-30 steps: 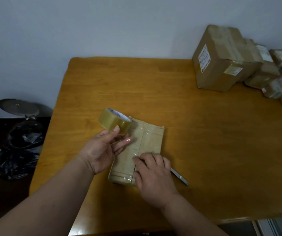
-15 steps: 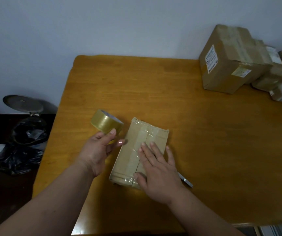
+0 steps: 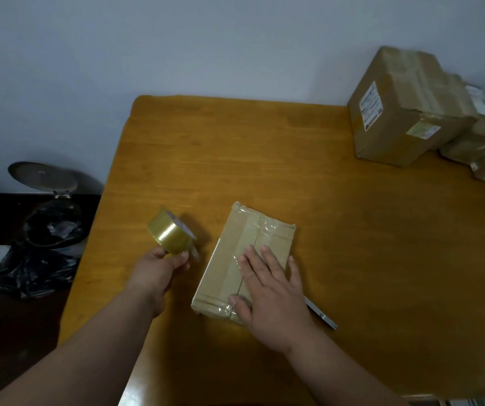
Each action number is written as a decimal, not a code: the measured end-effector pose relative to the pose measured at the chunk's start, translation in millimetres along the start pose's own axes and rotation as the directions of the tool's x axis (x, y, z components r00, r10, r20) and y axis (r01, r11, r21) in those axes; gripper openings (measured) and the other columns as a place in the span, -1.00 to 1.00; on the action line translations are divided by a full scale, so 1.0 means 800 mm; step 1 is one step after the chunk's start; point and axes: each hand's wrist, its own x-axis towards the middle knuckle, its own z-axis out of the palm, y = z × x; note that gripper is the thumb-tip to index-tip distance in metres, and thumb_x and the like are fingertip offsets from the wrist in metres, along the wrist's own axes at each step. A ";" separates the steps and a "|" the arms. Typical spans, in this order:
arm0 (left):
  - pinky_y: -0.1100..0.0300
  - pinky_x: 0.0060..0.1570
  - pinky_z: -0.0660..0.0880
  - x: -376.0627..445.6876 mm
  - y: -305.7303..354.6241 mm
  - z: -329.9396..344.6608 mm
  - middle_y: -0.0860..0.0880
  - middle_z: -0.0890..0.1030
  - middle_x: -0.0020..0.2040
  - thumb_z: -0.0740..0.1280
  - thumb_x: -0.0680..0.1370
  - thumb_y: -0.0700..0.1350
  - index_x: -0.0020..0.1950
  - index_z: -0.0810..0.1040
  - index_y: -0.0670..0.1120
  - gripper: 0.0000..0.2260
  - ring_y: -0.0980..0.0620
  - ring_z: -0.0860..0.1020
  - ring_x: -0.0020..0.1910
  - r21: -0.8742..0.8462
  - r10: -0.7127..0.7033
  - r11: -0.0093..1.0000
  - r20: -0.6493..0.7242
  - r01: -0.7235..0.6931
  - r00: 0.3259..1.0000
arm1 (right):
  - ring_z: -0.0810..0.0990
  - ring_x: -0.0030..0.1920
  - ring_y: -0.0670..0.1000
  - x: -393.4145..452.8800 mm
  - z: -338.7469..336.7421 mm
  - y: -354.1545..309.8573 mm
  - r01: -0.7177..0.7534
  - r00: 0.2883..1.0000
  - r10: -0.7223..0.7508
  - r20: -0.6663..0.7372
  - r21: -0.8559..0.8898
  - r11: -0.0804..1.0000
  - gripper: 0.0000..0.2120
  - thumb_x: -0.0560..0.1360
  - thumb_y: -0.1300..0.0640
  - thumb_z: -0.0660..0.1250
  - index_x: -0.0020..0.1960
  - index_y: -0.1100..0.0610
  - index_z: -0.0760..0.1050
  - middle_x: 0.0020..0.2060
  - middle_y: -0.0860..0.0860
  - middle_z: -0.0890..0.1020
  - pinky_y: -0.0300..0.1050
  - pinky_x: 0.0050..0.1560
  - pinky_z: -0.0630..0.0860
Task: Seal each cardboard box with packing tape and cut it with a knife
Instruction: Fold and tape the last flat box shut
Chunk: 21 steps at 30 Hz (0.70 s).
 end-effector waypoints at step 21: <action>0.01 0.16 0.17 0.001 -0.076 -0.037 0.03 0.64 0.07 0.26 0.43 -0.26 0.39 0.28 0.09 -0.44 -0.02 0.56 0.14 0.914 0.461 0.373 -0.031 -0.161 0.887 | -0.41 0.51 -0.12 0.001 0.011 -0.002 -0.021 0.999 0.025 -0.044 0.080 0.997 -0.30 0.53 -0.37 -0.15 0.59 -0.11 -0.15 0.56 -0.21 -0.21 0.17 0.46 -0.35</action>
